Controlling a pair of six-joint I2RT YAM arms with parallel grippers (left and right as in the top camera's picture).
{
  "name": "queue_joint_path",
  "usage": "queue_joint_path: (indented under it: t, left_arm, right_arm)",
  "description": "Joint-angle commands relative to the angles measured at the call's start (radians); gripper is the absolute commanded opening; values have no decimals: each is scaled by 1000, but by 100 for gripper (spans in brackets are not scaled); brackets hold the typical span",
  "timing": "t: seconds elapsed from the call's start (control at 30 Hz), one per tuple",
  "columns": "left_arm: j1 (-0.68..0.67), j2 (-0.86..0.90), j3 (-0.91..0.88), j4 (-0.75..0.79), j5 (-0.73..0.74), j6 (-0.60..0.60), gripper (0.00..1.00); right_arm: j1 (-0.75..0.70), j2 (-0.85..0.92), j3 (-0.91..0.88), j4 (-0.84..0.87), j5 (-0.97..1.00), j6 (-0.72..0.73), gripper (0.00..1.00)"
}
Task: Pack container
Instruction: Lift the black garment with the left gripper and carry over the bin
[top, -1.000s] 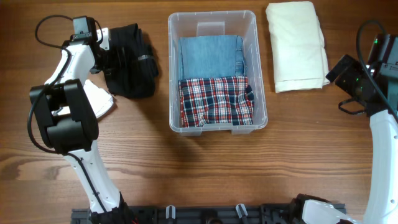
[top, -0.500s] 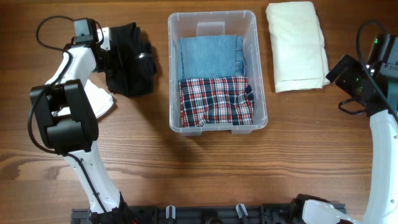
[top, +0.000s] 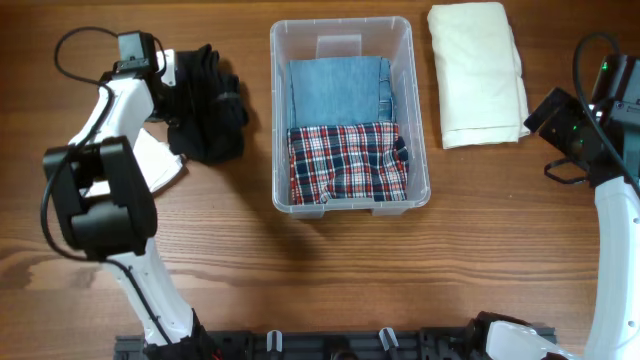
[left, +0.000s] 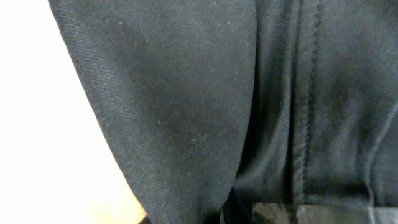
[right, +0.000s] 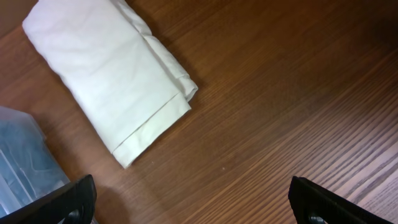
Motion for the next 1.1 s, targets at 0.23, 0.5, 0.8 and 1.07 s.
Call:
queue_joint_path:
  t: [0.23, 0.5, 0.8, 1.07]
  left_arm:
    - [-127, -463, -6, 32, 74, 1, 4]
    - [-377, -669, -6, 57, 73, -29, 4]
    - [-591, -608, -6, 121, 74, 100, 4]
    - [-602, -491, -6, 175, 74, -155, 4]
  right_arm:
    - [-1, 8, 3, 1, 7, 6, 100]
    - [-1, 8, 3, 1, 7, 6, 100]
    - [-1, 8, 3, 1, 7, 6, 100]
    - [-1, 8, 3, 1, 7, 6, 100]
